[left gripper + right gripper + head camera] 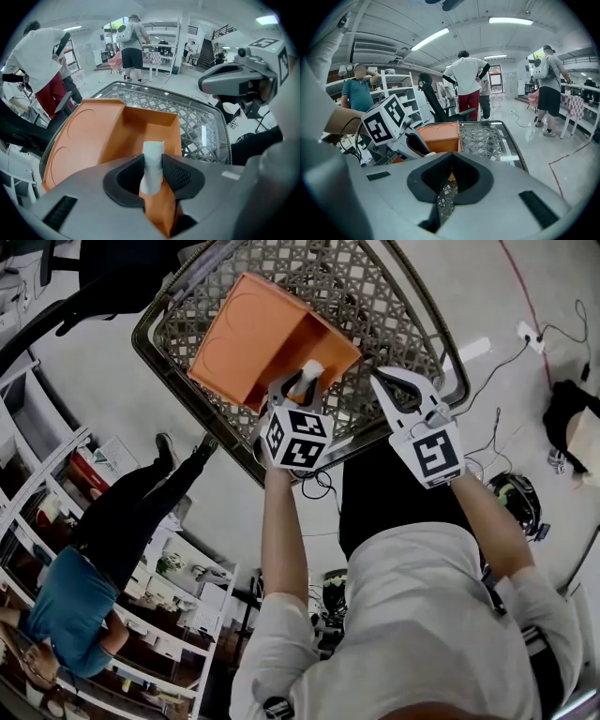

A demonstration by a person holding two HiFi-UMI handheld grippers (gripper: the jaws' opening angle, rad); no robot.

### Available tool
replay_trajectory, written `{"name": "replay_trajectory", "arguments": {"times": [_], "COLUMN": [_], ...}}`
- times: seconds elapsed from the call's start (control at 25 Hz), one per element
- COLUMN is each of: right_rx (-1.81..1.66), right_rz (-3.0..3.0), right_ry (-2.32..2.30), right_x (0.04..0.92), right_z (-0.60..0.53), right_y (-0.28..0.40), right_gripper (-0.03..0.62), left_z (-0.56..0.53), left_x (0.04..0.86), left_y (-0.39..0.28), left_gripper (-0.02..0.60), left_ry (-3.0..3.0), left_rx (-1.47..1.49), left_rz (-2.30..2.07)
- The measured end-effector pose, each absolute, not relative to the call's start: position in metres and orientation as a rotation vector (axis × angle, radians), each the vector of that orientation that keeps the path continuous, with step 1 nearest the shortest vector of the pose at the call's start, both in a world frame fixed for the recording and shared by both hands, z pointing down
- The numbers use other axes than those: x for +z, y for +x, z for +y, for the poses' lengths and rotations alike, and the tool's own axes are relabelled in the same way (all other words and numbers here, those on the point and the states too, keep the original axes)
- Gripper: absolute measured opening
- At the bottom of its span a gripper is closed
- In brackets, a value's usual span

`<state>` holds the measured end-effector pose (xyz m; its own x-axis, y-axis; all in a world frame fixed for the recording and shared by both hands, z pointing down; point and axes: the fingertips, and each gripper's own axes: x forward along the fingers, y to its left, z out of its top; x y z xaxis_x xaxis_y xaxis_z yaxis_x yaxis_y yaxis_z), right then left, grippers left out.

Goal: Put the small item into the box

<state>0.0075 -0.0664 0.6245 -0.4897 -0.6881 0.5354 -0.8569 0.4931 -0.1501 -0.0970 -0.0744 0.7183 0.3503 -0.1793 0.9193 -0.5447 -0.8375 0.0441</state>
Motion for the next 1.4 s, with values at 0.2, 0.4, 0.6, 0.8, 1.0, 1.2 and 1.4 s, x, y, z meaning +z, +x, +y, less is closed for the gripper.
{"name": "replay_trajectory", "arguments": {"times": [0.2, 0.4, 0.6, 0.8, 1.0, 1.2, 1.4], "right_rx": [0.58, 0.584, 0.597, 0.603, 0.616, 0.617, 0.605], "right_rz": [-2.325, -2.315, -2.307, -2.309, -2.293, -2.289, -2.285], "right_ry": [1.271, 1.284, 1.297, 1.302, 1.317, 1.329, 1.324], "right_x": [0.628, 0.632, 0.634, 0.636, 0.64, 0.637, 0.633], "right_z": [-0.064, -0.065, -0.063, -0.063, -0.062, -0.061, -0.062], "right_y": [0.008, 0.013, 0.014, 0.013, 0.016, 0.015, 0.015], "right_gripper": [0.003, 0.003, 0.003, 0.003, 0.003, 0.003, 0.003], "left_z": [-0.073, -0.074, -0.073, -0.075, -0.076, -0.075, -0.075], "left_x": [0.725, 0.731, 0.735, 0.738, 0.743, 0.743, 0.744], "left_y": [-0.096, -0.094, -0.091, -0.089, -0.088, -0.089, -0.087], "left_gripper": [0.121, 0.121, 0.121, 0.121, 0.121, 0.121, 0.121], "left_ry": [2.263, 2.256, 2.244, 2.255, 2.261, 2.259, 2.265], "left_rx": [1.488, 1.5, 1.488, 1.497, 1.503, 1.499, 1.47], "left_rz": [-0.617, -0.591, -0.576, -0.558, -0.54, -0.532, -0.531]}}
